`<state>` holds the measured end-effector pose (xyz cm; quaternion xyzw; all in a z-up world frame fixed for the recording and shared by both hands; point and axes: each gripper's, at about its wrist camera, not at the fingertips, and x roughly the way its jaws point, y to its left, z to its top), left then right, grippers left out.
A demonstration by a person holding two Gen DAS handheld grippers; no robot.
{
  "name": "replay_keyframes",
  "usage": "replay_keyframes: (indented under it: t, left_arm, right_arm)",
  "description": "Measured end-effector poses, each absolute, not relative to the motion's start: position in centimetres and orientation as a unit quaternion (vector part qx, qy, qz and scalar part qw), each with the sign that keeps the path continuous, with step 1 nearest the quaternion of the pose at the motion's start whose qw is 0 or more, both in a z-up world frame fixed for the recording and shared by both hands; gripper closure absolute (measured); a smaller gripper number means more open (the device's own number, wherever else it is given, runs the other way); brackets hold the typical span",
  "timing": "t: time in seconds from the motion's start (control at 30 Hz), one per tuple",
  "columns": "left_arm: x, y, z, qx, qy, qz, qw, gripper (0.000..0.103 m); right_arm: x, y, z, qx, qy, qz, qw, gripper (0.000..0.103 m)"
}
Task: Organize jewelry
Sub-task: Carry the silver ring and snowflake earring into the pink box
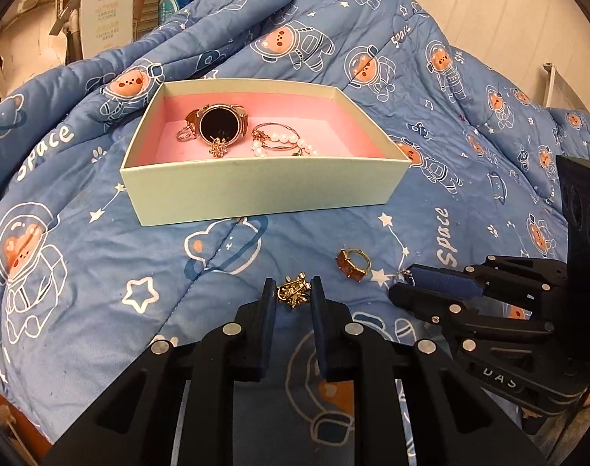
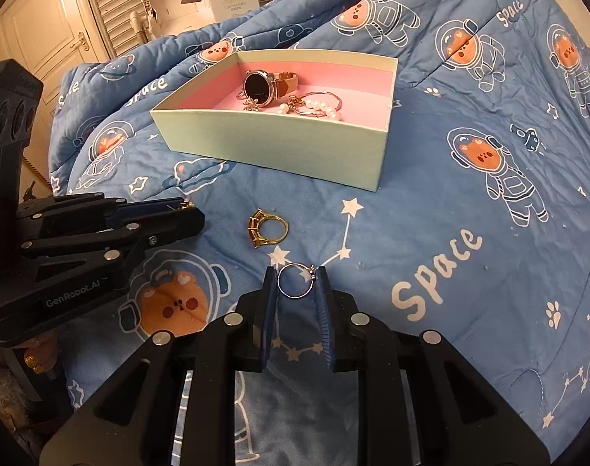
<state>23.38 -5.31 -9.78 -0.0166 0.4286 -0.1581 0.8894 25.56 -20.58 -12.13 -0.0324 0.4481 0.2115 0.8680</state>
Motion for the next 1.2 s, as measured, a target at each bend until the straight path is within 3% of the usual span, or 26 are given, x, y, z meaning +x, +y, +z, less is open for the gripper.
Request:
replay_keyframes:
  t: [0.63,1.2]
  left_arm:
    - [21.3,-4.4,-4.7,-0.021,0.39,-0.165,0.906,0.086]
    - [29.2,-2.8,-3.1,0.024,0.408,-0.145,0.901,0.086]
  right_arm:
    - [24.8,-18.6,-6.6,-0.019,0.414,0.271,0.869,0.082]
    - [31.6,-17.4,-3.4,-0.047,0.405,0.276,0.87,0.082]
